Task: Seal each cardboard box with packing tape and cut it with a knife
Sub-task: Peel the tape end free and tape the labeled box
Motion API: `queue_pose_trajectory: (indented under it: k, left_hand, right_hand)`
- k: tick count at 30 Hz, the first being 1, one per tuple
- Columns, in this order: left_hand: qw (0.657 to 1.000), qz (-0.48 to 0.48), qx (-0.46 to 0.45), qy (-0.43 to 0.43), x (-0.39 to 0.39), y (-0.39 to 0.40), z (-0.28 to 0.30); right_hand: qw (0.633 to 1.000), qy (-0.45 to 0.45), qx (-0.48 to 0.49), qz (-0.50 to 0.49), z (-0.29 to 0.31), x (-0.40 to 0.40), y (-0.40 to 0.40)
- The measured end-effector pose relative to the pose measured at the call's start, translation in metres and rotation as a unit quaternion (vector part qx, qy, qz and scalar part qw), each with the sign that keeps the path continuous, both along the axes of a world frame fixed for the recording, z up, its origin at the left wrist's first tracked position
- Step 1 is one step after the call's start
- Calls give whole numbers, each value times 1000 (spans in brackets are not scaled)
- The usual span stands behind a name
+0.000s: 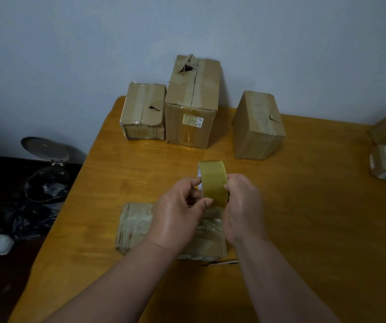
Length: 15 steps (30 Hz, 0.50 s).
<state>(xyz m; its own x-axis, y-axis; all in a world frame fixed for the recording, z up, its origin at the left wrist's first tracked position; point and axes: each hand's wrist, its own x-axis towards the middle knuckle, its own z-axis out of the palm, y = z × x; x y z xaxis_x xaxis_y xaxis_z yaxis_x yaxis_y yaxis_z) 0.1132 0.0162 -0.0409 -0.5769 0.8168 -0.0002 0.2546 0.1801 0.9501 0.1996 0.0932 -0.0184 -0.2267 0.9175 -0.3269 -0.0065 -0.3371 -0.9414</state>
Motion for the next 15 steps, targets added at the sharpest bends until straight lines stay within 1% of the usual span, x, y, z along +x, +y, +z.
queue_pose_trajectory:
  k: [9, 11, 13, 15]
  left_hand:
    - [1000, -5, 0, 13, 1, 1, 6]
    - [1000, -6, 8, -23, -2, 2, 11]
    - [996, -9, 16, -91, -5, 4, 16]
    - [987, -9, 25, -157, -8, 4, 21]
  right_hand:
    - [999, -43, 12, 24, -4, 2, -1]
    - [999, -2, 20, 51, -4, 4, -1]
    - [994, 36, 35, 99, -2, 9, 3]
    - [985, 54, 57, 152, -2, 15, 8]
